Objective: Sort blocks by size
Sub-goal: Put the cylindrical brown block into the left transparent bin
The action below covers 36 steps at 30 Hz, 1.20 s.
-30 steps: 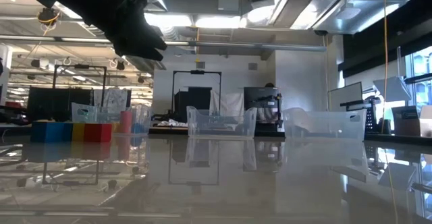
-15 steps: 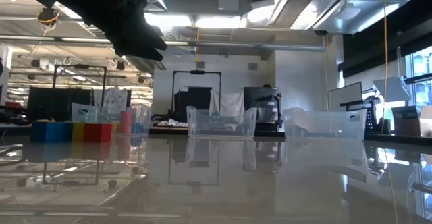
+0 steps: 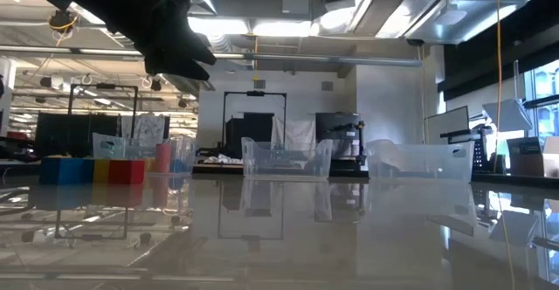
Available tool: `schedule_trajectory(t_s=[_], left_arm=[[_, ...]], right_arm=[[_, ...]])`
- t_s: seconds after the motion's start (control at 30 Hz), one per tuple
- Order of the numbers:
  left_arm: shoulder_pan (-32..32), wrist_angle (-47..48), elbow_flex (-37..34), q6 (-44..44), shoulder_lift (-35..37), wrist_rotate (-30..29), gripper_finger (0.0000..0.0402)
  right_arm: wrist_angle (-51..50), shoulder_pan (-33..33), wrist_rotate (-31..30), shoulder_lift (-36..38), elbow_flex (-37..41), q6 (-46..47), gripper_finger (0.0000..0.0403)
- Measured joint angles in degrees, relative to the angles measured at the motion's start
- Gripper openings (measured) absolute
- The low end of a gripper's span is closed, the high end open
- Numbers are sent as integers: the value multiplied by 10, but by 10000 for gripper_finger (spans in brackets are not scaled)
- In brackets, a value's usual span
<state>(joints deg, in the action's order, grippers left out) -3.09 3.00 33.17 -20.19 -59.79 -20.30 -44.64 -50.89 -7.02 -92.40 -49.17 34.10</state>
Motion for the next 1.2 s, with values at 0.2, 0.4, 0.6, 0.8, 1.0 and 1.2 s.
schedule_trajectory(t_s=[0.2,0.4,0.6,0.8,1.0,1.2], left_arm=[[1,29,0,-29,0,0,235],[-3,10,1,-22,2,0,235],[-3,71,37,-9,51,1,235],[-2,84,49,31,128,2,235],[-2,89,49,56,189,-11,235],[-2,84,49,52,227,-37,235]], right_arm=[[1,57,-62,1,-8,-63,130],[-5,124,-138,1,-41,-172,130],[-23,199,-199,2,-84,-286,130],[-3,275,-259,3,-124,-407,130],[135,359,-255,3,-138,-532,130],[309,428,-241,-7,-134,-615,131]])
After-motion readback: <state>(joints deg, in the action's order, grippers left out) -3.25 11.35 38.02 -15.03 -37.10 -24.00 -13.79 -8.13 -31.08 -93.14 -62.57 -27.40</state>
